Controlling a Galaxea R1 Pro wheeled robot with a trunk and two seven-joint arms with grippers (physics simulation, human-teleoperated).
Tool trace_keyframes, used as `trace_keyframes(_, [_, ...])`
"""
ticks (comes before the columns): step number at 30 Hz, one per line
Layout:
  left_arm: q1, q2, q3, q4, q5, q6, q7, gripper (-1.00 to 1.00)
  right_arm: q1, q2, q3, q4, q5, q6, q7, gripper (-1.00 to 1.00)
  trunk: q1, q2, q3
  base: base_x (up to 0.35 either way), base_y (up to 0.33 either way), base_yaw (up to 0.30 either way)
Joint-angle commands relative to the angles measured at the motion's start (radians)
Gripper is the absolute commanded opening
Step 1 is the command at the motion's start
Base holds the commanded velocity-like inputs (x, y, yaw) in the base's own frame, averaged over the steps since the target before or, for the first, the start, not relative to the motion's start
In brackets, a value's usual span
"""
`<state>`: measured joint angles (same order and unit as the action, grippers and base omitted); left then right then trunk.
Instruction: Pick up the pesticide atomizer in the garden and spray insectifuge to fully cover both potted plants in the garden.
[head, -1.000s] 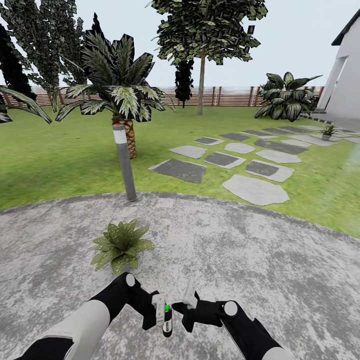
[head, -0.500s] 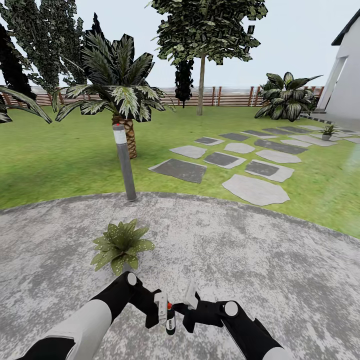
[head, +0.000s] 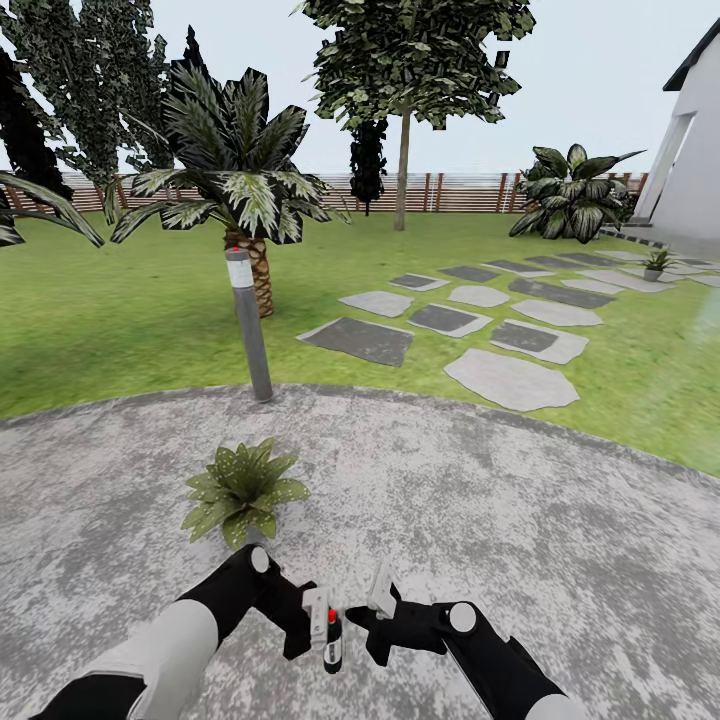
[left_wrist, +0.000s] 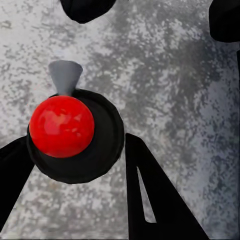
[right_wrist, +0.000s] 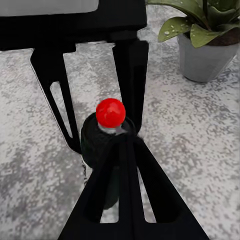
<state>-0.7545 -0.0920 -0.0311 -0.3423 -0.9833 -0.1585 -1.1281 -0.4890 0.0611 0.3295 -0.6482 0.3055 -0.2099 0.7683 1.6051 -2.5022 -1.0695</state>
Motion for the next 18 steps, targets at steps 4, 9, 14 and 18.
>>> trace_keyframes(4, [0.000, 0.084, -0.001, 0.003, -0.009, -0.009, -0.001, -1.00, 0.000, 0.000, -0.001, -0.001, 0.010, -0.006, 0.000, -1.00, 0.000, 0.000, -0.001, 0.000, 0.000, 0.000])
trace_keyframes(9, [0.000, 0.167, -0.001, 0.005, -0.009, -0.009, -0.002, -1.00, 0.000, -0.001, 0.000, -0.001, 0.010, -0.006, 0.001, -1.00, 0.000, 0.000, -0.001, 0.000, 0.000, 0.000])
trace_keyframes(14, [0.048, 0.258, 0.001, 0.005, -0.007, -0.006, 0.001, -1.00, 0.000, -0.006, 0.000, 0.002, 0.012, -0.008, 0.002, 1.00, 0.000, 0.000, -0.001, 0.000, 0.000, 0.000])
trace_keyframes(18, [0.087, 0.318, 0.020, 0.008, 0.008, 0.000, 0.051, -1.00, 0.000, -0.022, -0.006, 0.045, 0.010, -0.008, 0.000, 1.00, 0.000, 0.000, -0.001, 0.000, 0.000, 0.000])
